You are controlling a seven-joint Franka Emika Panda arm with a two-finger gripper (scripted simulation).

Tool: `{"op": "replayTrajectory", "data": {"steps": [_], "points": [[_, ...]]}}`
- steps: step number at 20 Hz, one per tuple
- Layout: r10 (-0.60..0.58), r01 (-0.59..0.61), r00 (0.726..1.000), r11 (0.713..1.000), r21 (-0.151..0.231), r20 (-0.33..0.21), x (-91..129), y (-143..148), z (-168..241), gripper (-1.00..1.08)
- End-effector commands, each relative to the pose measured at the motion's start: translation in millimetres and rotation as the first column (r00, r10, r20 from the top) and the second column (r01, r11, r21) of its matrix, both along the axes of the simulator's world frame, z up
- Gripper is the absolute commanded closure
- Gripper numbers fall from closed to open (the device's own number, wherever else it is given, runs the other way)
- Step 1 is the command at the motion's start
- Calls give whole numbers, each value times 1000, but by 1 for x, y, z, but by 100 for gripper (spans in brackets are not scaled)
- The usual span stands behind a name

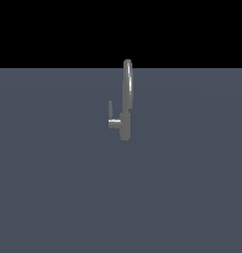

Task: Turn on the faucet by rotating a designated handle.

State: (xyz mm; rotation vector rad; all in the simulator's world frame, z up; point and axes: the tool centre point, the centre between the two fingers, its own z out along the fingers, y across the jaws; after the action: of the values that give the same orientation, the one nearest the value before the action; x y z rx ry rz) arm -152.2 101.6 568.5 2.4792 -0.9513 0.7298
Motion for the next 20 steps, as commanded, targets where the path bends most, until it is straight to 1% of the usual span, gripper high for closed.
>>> {"op": "replayTrajectory", "data": {"steps": [1, 5, 10, 15, 20], "points": [[-46, 47, 998, 999, -23, 33, 14, 7, -6, 108], [-112, 117, 990, 992, -55, 79, 39, 17, -21, 108], [-187, 199, 974, 976, -85, 132, 71, 25, -47, 108], [-254, 275, 951, 956, -103, 175, 105, 27, -81, 108], [-318, 346, 925, 932, -111, 210, 138, 23, -123, 108]]}}
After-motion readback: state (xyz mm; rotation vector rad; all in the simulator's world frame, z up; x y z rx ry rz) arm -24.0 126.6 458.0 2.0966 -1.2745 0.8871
